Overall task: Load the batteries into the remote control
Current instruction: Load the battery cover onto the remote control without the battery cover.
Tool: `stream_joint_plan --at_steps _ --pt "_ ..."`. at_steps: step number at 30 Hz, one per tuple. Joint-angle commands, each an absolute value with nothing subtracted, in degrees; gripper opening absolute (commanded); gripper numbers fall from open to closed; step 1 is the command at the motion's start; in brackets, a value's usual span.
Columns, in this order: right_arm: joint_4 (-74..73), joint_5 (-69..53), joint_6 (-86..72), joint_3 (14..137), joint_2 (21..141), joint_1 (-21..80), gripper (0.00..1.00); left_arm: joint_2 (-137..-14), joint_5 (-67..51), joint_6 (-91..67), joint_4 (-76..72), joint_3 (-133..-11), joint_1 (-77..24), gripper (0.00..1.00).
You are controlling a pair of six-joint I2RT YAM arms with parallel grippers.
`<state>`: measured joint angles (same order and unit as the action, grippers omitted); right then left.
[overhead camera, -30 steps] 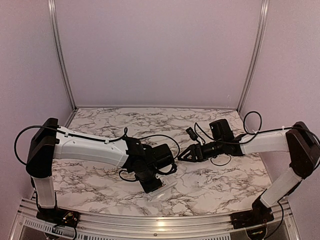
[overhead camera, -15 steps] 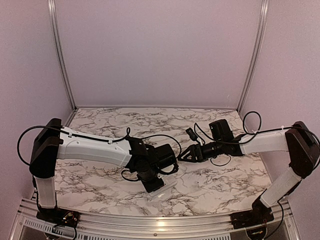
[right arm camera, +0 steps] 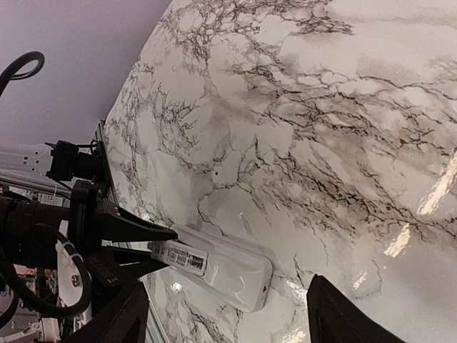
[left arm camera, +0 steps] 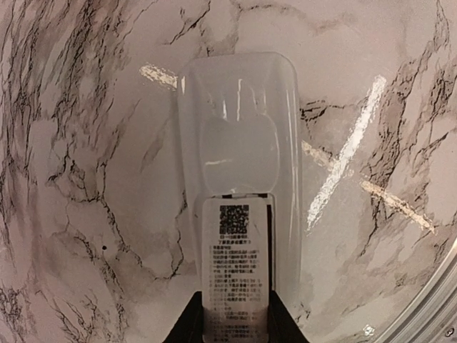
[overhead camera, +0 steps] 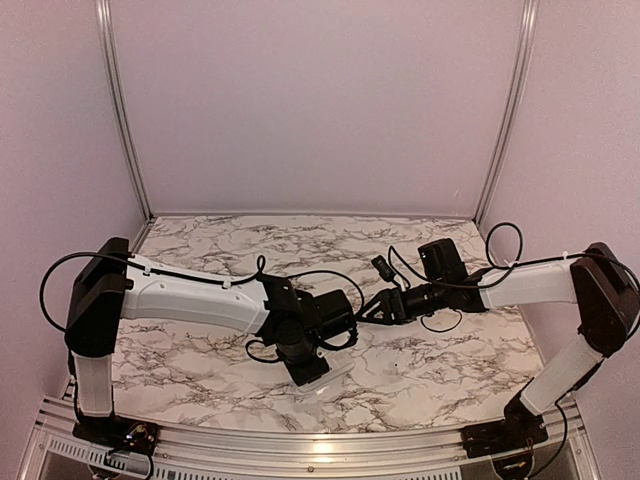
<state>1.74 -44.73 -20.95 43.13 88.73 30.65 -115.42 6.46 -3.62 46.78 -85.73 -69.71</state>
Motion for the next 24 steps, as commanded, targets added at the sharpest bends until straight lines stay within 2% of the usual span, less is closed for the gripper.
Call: stream_joint_plan --at_steps 1,24 --pt "2.4 -45.2 -20.4 42.9 89.3 30.3 0.74 -117.5 6.6 -3.7 48.2 -87.7 -69.9 0.19" --pt "3.6 -45.9 -20.6 41.9 90.2 30.2 0.73 -116.9 5.4 -6.6 48.3 -88.1 -68.9 0.18"
